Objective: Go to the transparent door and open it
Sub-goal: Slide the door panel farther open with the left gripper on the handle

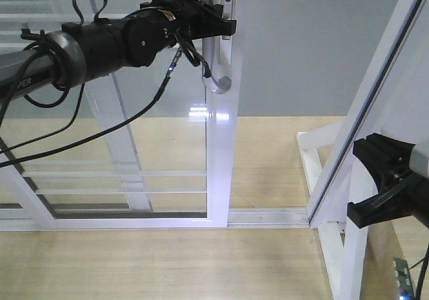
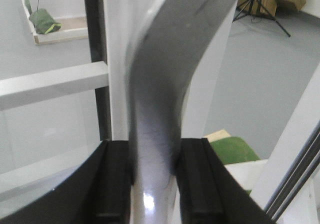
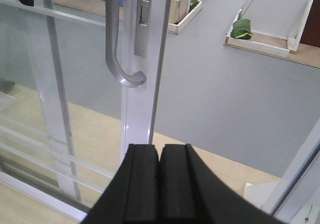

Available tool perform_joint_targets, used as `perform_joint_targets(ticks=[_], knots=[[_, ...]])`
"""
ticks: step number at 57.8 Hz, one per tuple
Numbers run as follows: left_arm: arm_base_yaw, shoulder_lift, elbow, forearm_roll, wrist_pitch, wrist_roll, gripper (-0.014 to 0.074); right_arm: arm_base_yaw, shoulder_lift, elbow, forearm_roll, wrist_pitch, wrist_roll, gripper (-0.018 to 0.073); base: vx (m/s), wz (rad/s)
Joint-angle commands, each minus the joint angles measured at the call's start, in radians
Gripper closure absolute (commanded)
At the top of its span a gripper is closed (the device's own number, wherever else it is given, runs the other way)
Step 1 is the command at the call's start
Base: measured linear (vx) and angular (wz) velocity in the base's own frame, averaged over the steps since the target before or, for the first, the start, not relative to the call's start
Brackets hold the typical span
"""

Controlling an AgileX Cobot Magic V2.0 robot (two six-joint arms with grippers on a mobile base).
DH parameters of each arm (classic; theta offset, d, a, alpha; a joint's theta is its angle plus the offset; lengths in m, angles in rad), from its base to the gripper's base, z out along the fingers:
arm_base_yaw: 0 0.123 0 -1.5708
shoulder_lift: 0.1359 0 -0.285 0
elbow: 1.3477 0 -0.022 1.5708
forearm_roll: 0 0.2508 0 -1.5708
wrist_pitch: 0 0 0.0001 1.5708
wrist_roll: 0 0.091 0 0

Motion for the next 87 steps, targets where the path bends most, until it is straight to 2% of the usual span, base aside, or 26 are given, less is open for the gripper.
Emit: perform_joint_targets(ticks=[1,40,56,87], knots=[[0.067,-0.129,-0.036,-0.013,-0.115,0.008,0.0596,-0.003,-0.005,-0.028,-0.005,-0.072,-0.005,0.0502,0.0,0.0],[0.255,-0.223,-0.035,0.0,0.035,0.042,0.0596,-0.003,-0.005,-0.028,-0.005,-0.071,-0.009,0.0502,0.0,0.0],[0.318,-0.252,-0.035,0.104,0.104,0.04,0.0596,-0.003,-0.005,-0.028,-0.005,-0.063,-0.009,0.0502,0.0,0.0],[0.441,-0.313,-0.035,0.104,0.239,0.04,0.0596,-0.003,-0.001,-0.028,-0.005,-0.064,-0.009,0.0502,0.0,0.0]])
